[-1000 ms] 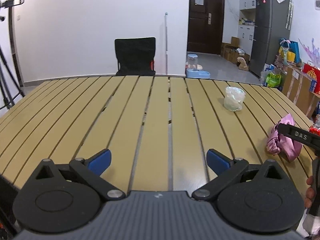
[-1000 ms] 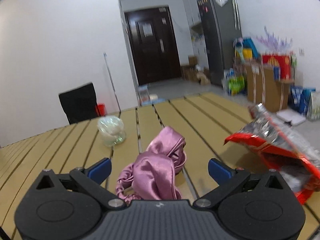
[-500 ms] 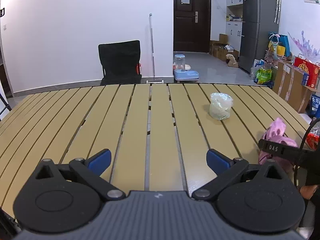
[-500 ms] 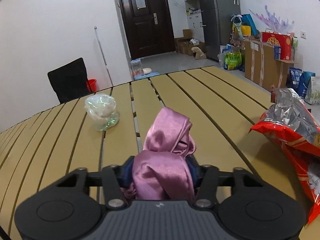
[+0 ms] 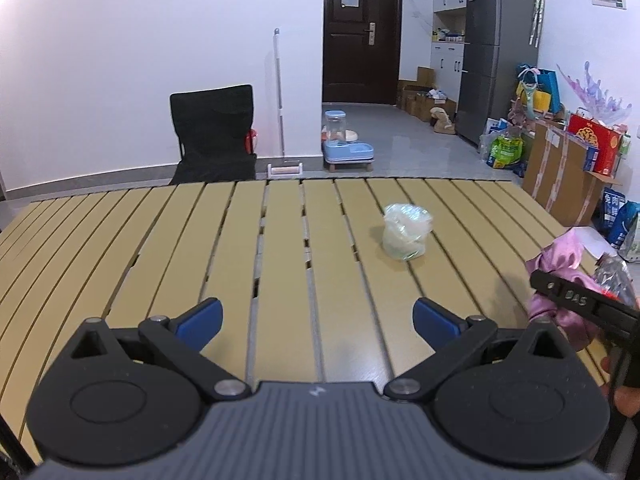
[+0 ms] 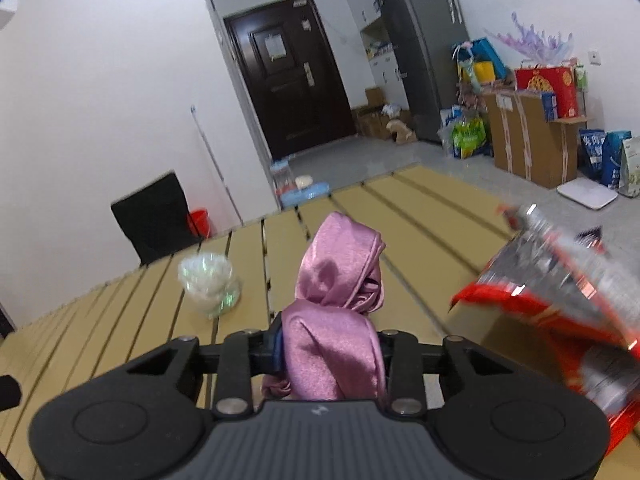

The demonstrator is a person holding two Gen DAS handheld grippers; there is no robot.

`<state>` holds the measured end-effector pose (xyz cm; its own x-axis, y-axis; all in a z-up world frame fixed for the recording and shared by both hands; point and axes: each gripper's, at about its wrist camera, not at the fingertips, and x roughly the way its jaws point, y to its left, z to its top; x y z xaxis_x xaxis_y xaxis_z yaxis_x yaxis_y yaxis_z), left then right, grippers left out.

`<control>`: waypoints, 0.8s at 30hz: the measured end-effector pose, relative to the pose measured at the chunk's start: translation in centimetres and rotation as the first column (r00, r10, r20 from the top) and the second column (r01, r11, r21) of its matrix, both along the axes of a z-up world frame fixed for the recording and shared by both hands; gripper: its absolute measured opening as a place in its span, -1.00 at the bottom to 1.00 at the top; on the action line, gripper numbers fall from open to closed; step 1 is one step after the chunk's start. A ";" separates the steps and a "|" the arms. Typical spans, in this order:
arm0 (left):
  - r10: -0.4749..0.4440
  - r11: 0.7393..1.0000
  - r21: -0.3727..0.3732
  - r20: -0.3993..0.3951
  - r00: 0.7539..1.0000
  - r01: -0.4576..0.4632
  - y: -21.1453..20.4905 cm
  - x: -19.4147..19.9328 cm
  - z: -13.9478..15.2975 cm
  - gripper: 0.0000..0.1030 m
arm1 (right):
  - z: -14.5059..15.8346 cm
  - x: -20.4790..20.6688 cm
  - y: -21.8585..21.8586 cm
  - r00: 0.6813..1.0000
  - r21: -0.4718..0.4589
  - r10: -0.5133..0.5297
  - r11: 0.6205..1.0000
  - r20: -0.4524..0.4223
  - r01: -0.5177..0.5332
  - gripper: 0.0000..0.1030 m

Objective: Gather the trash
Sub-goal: 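Grasp the clear plastic bag with the left tool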

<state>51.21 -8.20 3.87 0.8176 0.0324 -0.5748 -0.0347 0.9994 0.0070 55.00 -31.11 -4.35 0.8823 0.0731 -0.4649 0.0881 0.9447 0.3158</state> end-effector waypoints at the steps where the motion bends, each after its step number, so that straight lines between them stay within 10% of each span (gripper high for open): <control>1: -0.006 1.000 0.000 0.001 1.000 0.006 -0.2 0.3 0.2 1.00 | 0.4 -0.3 -0.5 1.000 0.006 -0.006 1.000 0.017 0.006 -0.38; 24: -0.048 0.998 0.036 -0.092 0.995 0.052 -10.3 13.8 -2.2 1.00 | 3.7 -5.7 -18.0 0.931 0.193 -0.300 0.946 0.208 0.261 -0.39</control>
<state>64.97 -18.54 1.67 0.7632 0.0161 -0.6459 0.0178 0.9988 0.0459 49.26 -49.14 -0.66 0.9589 -0.1371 -0.2484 0.2487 0.8275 0.5033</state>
